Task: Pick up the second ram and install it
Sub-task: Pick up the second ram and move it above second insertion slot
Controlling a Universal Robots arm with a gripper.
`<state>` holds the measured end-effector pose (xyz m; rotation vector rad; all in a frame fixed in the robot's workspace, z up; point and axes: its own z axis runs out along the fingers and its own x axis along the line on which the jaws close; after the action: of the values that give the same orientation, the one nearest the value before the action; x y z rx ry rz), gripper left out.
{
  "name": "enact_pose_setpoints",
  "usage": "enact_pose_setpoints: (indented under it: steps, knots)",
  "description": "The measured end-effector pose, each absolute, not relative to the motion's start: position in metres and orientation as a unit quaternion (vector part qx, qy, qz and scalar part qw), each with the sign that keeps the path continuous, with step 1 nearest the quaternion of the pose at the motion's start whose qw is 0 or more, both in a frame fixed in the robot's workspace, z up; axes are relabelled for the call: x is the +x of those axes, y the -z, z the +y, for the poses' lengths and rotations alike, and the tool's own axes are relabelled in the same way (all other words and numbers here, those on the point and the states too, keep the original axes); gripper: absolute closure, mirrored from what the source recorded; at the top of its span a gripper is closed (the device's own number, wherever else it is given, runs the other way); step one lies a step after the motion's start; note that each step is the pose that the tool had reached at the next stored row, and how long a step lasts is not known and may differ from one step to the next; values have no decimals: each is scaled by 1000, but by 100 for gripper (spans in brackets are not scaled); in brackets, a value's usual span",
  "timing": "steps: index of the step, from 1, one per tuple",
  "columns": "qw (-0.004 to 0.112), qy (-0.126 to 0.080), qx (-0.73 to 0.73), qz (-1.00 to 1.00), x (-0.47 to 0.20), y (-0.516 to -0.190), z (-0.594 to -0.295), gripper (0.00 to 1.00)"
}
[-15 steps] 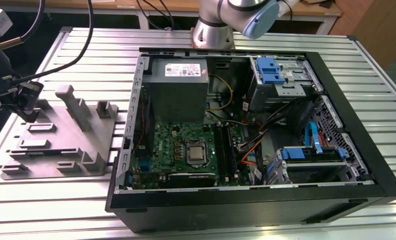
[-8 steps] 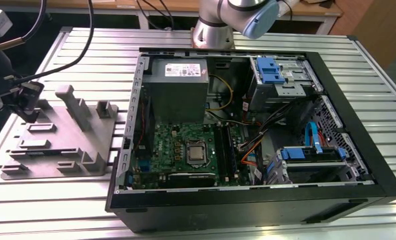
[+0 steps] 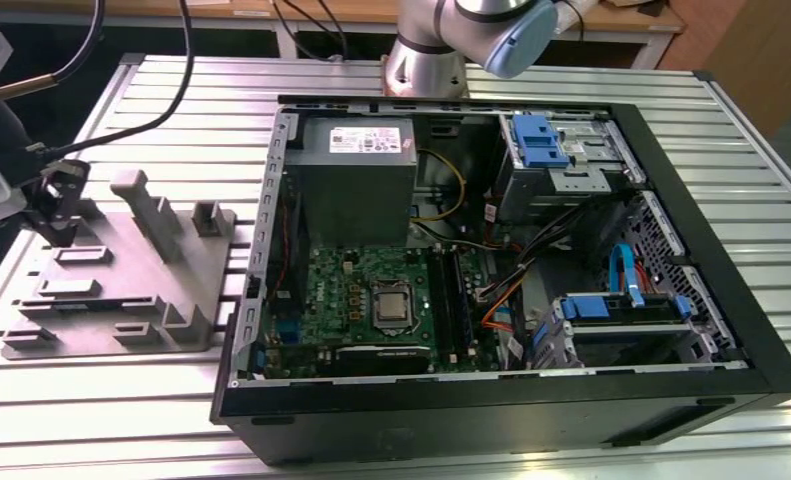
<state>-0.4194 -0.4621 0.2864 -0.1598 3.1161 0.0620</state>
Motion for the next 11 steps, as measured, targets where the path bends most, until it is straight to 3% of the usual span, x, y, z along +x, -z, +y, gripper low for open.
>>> enact_pose_setpoints:
  steps: [11]
  knots:
    - [8,-20,-151,988,-419,-282,-462,89]
